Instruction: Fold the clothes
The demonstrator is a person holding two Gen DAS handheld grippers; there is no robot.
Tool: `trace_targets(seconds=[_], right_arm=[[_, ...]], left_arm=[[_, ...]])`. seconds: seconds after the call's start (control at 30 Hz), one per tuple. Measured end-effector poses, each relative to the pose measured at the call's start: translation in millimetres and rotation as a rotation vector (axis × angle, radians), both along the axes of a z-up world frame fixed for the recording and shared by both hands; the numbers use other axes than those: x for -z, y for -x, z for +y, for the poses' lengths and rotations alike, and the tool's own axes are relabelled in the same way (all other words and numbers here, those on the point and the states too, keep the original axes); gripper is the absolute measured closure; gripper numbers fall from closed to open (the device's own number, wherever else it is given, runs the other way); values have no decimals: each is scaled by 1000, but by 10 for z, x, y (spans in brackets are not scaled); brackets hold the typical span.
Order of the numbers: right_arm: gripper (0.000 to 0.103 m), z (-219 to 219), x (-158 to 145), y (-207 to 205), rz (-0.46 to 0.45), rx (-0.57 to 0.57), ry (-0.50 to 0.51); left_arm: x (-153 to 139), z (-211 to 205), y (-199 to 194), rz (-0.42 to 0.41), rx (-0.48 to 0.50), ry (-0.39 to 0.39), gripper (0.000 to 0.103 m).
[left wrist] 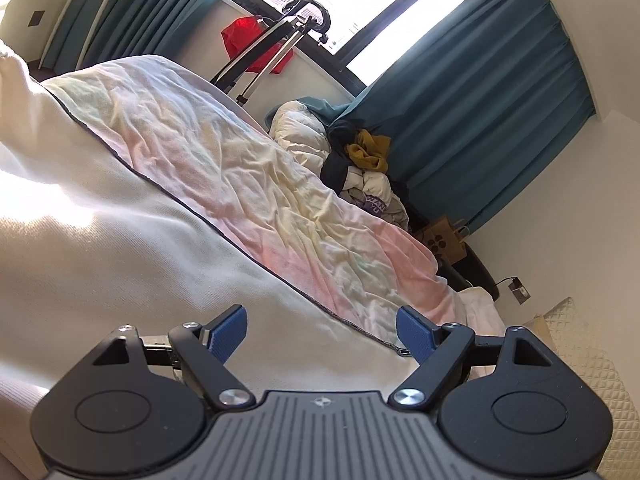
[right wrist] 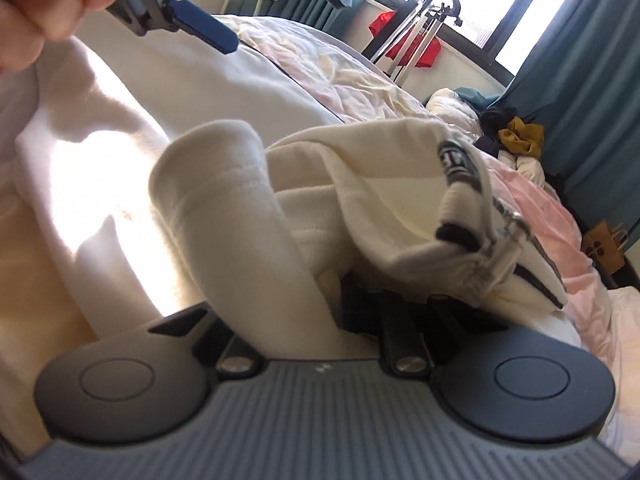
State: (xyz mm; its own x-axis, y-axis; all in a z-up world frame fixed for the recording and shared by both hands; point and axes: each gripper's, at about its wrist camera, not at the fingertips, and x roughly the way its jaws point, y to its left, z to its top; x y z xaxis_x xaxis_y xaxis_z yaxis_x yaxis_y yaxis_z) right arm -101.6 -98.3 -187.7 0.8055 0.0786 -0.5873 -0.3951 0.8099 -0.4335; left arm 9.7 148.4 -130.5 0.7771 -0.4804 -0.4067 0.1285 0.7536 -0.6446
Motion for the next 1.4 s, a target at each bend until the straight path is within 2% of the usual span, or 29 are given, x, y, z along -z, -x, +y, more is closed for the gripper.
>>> trace_targets(seconds=[0.07,0.1,0.13,0.2,0.23,0.33,0.43,0.53,0.63,0.73,0.87,0.97,1.03,1.2,1.37,1.4], right_arm=[[82,15,-77,52,-14,10,-6],[74,13,-128,91,-13,4,-26],[59,12,-179,147,-18,-7,-46],[37,-18,-237,251,-42,-28,-77],[34,-4,-267,320,-50,-42,-91],[34,39,-358,524,-75,-83,-131],[34,-28,-500,657,-123,-78,-200],[34,-297,-698,674,-155,-2,-373],[34,-652,-813,546,-97,67,-629],[34,-897,-778,306,-48,183,-732],[32,-1246,-626,-195,126,228,-951],[32,-1286,-639,-468,174,188,-1012],[32,-1262,-663,-628,192,176,-1038],[32,-1161,-619,-1126,224,206,-1082],[32,-1113,-315,-1580,277,276,-1141],[32,-1103,-287,-1586,257,281,-1116]], left_arm=[[12,-25,-8,-2,15,-8,20],[17,-38,-9,-3,23,-11,20],[19,-56,-5,-6,32,-13,20],[28,-96,10,-11,50,-17,20],[32,-114,16,-12,59,-20,20],[45,-158,39,-13,80,-33,20],[46,-181,67,-17,100,-40,20],[57,-195,97,0,105,-43,20],[76,-203,145,25,105,-43,20],[67,-245,229,37,123,-75,20],[43,-376,342,26,182,-132,20],[63,-480,375,20,203,-189,20],[107,-481,351,43,191,-197,20],[215,-331,195,117,152,-110,20],[324,-328,94,163,142,-120,20],[350,-338,71,175,143,-121,20]])
